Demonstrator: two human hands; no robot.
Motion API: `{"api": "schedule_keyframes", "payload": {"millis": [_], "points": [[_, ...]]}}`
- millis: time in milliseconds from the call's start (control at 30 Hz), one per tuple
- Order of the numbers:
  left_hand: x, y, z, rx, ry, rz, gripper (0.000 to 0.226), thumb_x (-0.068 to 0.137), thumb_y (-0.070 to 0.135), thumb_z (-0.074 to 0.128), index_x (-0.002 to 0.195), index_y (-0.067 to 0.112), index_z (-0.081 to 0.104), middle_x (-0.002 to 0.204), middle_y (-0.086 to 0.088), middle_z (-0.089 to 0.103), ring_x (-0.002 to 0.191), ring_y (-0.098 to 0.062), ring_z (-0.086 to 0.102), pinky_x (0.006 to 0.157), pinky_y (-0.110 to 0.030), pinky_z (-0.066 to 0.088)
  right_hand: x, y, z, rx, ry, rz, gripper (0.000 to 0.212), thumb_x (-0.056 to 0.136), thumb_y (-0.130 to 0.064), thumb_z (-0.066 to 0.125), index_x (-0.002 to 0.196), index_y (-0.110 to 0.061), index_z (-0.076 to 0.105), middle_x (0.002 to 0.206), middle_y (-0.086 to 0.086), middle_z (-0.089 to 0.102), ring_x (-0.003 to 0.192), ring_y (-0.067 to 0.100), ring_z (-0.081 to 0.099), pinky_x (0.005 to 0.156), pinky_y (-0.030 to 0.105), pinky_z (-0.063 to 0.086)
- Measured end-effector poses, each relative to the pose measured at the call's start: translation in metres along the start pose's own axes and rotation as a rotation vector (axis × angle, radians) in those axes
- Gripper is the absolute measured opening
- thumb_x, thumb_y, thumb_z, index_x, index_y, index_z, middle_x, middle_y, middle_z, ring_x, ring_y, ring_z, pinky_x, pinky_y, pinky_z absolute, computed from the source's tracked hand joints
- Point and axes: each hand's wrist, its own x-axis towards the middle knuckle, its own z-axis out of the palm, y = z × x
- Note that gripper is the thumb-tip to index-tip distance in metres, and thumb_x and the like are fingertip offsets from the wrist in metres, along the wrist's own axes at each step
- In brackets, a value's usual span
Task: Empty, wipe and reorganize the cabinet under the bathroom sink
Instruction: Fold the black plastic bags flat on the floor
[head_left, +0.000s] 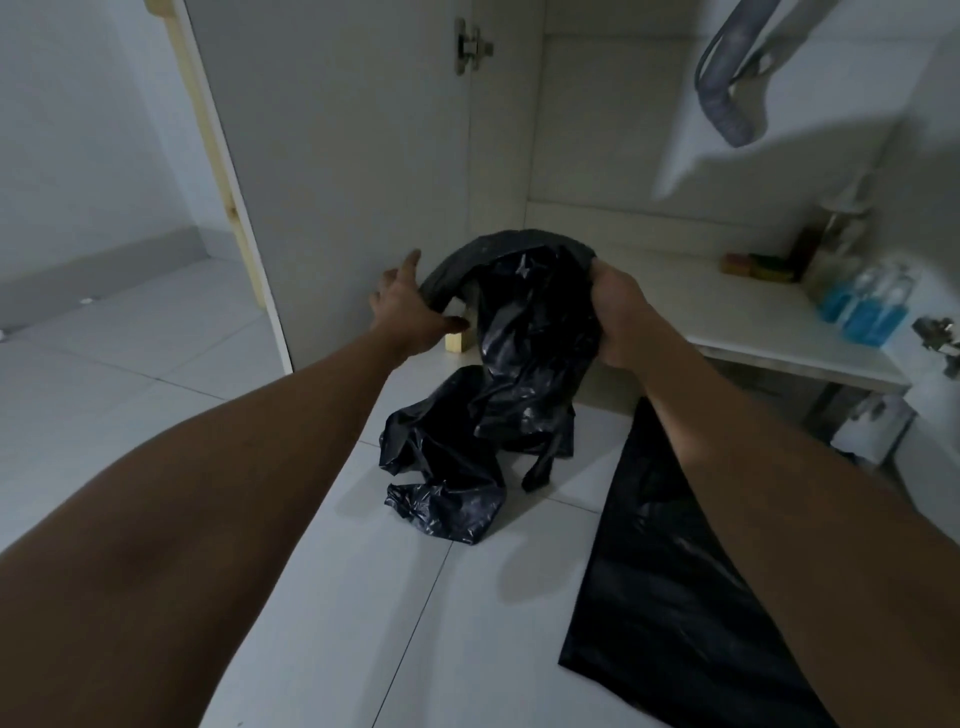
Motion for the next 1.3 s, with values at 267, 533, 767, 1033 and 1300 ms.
{"api": "schedule_keyframes", "payload": {"millis": [267, 533, 767, 1033, 1300], "points": [[-0.020, 0.061, 0.017, -0.159, 0.005, 0.150, 0.011, 0.079, 0.011, 0.075, 0.088, 0.010, 0.070, 0.066, -0.002, 0.065, 0.052, -0.006, 0.060, 0.048, -0.015, 0.049, -0.023, -0.028, -0.107, -0.462, 0.427, -0.109, 0.025, 0.088, -0.028, 0.055, 0.100, -0.007, 0.062, 0.095, 0.011, 0.064, 0.084, 0.027, 0.060, 0.064, 0.029, 0.046], [-0.077, 0.192, 0.072, 0.215, -0.138, 0.287, 0.033, 0.072, 0.028, 0.066, 0.100, 0.013, 0.072, 0.096, -0.009, 0.072, 0.090, -0.029, 0.069, 0.081, -0.036, 0.059, -0.094, -0.063, -0.134, -0.631, 0.306, 0.131, 0.082, 0.083, -0.078, 0.043, 0.147, -0.031, 0.025, 0.100, 0.022, 0.067, 0.068, 0.028, 0.068, 0.064, 0.034, 0.054], [-0.113, 0.263, 0.100, -0.132, -0.490, 0.194, 0.077, 0.065, 0.078, 0.067, 0.099, 0.009, 0.067, 0.087, -0.008, 0.072, 0.067, -0.025, 0.073, 0.054, -0.033, 0.059, -0.113, -0.060, -0.187, -0.143, 0.355, 0.200, 0.021, 0.097, -0.029, 0.058, 0.111, -0.014, 0.058, 0.142, 0.009, 0.046, 0.100, 0.036, 0.064, 0.074, 0.064, 0.054], [-0.104, 0.201, 0.145, -0.466, -0.424, -0.285, 0.084, 0.093, 0.061, 0.052, 0.151, 0.004, 0.032, 0.157, -0.017, 0.031, 0.141, -0.036, 0.035, 0.111, -0.044, 0.033, -0.123, -0.083, -0.230, 0.317, 0.465, -0.031, 0.036, 0.089, -0.040, 0.057, 0.093, -0.005, 0.065, 0.083, 0.013, 0.064, 0.071, 0.026, 0.062, 0.069, 0.029, 0.052], [-0.155, 0.146, 0.218, -0.882, -1.129, -0.734, 0.096, 0.074, 0.079, 0.058, 0.129, 0.000, 0.060, 0.127, -0.022, 0.064, 0.121, -0.038, 0.057, 0.099, -0.056, 0.046, -0.123, -0.068, -0.297, 0.111, 0.452, -0.144, 0.059, 0.069, -0.029, 0.068, 0.119, 0.001, 0.063, 0.112, 0.021, 0.064, 0.102, 0.036, 0.062, 0.102, 0.045, 0.047]]}}
